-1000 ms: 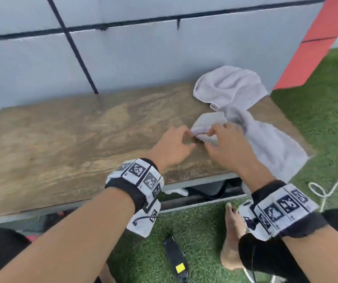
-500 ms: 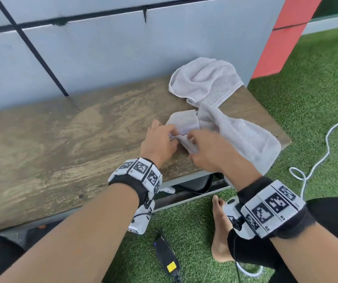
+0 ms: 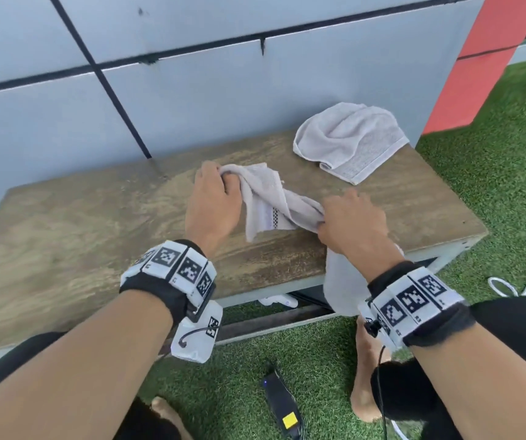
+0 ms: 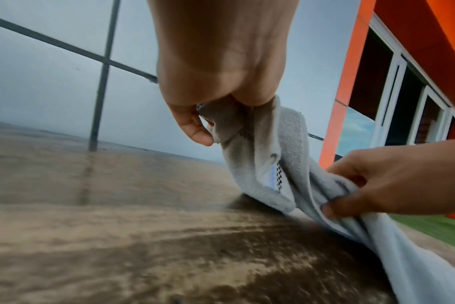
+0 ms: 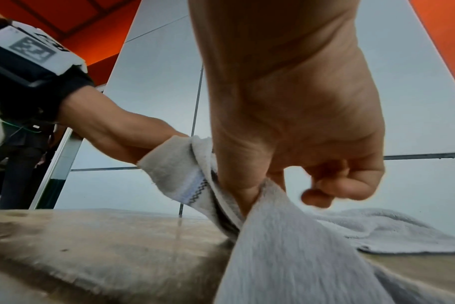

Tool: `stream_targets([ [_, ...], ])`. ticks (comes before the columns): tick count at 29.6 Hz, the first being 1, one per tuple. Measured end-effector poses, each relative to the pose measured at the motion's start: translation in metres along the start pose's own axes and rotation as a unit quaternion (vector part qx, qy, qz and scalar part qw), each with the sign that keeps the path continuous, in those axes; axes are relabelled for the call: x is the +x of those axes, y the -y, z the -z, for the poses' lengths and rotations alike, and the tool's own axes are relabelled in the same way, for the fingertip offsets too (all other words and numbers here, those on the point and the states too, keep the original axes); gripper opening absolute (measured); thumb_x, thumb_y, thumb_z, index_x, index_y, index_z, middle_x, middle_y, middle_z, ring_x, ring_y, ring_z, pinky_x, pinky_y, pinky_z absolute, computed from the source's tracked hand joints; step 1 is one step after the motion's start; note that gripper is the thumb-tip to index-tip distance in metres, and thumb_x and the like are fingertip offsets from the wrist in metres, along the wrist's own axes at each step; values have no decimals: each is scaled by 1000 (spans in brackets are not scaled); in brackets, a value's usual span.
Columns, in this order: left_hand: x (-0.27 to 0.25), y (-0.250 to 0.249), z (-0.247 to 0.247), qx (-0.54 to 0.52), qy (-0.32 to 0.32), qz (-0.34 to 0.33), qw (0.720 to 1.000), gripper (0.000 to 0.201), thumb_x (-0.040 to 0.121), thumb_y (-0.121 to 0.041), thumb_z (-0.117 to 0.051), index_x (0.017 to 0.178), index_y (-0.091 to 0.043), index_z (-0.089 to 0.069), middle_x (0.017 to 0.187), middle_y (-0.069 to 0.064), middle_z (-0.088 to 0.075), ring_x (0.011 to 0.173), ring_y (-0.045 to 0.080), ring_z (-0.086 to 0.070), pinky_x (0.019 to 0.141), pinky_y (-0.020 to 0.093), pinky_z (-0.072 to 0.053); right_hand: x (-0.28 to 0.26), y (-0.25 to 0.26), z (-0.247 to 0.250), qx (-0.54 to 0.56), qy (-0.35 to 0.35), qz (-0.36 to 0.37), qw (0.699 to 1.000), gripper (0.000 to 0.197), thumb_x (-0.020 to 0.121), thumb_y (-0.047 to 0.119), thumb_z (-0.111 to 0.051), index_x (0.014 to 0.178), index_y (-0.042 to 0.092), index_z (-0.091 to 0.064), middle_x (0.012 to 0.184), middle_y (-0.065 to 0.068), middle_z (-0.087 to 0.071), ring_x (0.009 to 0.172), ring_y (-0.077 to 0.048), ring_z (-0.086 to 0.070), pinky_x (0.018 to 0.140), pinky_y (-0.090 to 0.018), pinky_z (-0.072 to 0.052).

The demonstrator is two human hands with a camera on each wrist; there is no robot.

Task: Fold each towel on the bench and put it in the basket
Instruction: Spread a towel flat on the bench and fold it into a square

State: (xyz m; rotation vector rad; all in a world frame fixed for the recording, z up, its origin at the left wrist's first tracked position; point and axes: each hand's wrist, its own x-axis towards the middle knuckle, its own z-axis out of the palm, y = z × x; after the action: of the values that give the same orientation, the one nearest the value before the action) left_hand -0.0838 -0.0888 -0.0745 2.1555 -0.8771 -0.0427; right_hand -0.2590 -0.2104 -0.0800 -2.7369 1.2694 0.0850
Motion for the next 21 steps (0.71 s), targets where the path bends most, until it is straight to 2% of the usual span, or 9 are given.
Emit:
stream_targets([
  [2, 0, 9, 22, 5, -21, 4, 1000, 22, 103, -29, -35, 97, -11, -46, 94, 6, -54, 77, 21, -49, 62, 32, -35, 6, 8, 7, 59, -11, 17, 998, 21, 94, 27, -54, 112, 18, -59, 112, -12, -61, 102, -36, -61, 73, -39, -44],
  [5, -2, 21, 55, 21, -59, 20, 998, 20, 102, -27, -37, 98, -11, -49, 97, 5, -57, 83, 20, -53, 61, 30, -34, 19, 26, 7, 196, -81, 63, 975, 13, 94, 27, -49, 101, 18, -55, 99, -12, -64, 93, -38, -63, 74, -41, -49],
  [7, -5, 29, 74, 17, -80, 33, 996, 19, 102, -26, -39, 100, -11, -50, 96, 4, -57, 82, 18, -53, 59, 27, -35, 24, 45, 8, 344, -135, 123, 921, 14, 95, 19, -50, 107, 18, -57, 95, -5, -66, 90, -30, -62, 76, -38, -50],
  [9, -8, 36, 88, 7, -96, 45, 994, 12, 101, -24, -42, 96, -16, -49, 92, 0, -56, 80, 16, -51, 58, 26, -35, 25, 62, 11, 441, -134, 207, 863, 42, 94, 5, -50, 133, 19, -53, 110, 3, -65, 96, -19, -60, 85, -28, -48],
  [11, -14, 43, 100, 0, -104, 53, 993, 9, 99, -22, -48, 91, -18, -48, 87, -2, -57, 77, 16, -51, 59, 27, -37, 25, 78, 10, 424, -67, 283, 858, 66, 94, 1, -47, 153, 26, -32, 131, -5, -59, 106, -26, -60, 93, -29, -48],
  [13, -21, 51, 109, -7, -97, 62, 993, 10, 95, -22, -59, 90, -15, -53, 88, 0, -61, 78, 17, -54, 62, 27, -42, 24, 94, 4, 394, -4, 318, 862, 72, 96, 7, -50, 157, 31, -21, 133, -18, -55, 104, -35, -60, 90, -41, -53],
  [17, -37, 69, 118, -10, -41, 81, 996, 15, 88, -29, -72, 88, -20, -60, 89, 4, -66, 65, 13, -52, 54, 19, -40, 18, 119, -3, 341, 2, 359, 869, 49, 97, 24, -60, 143, 19, -43, 136, -8, -53, 113, -15, -53, 97, -36, -44],
  [19, -44, 71, 117, -24, -14, 78, 997, 16, 88, -29, -73, 88, -20, -60, 90, 2, -65, 65, 15, -54, 53, 16, -43, 13, 126, -5, 333, 51, 368, 867, 48, 97, 31, -61, 141, 20, -45, 131, -3, -57, 113, -17, -57, 98, -36, -47],
  [21, -47, 68, 116, -62, -3, 78, 995, 18, 87, -28, -75, 87, -20, -59, 95, 2, -66, 78, 25, -64, 66, 31, -57, 11, 131, -7, 325, 102, 373, 863, 41, 95, 34, -62, 133, 23, -50, 117, -3, -65, 103, -23, -63, 89, -40, -53],
])
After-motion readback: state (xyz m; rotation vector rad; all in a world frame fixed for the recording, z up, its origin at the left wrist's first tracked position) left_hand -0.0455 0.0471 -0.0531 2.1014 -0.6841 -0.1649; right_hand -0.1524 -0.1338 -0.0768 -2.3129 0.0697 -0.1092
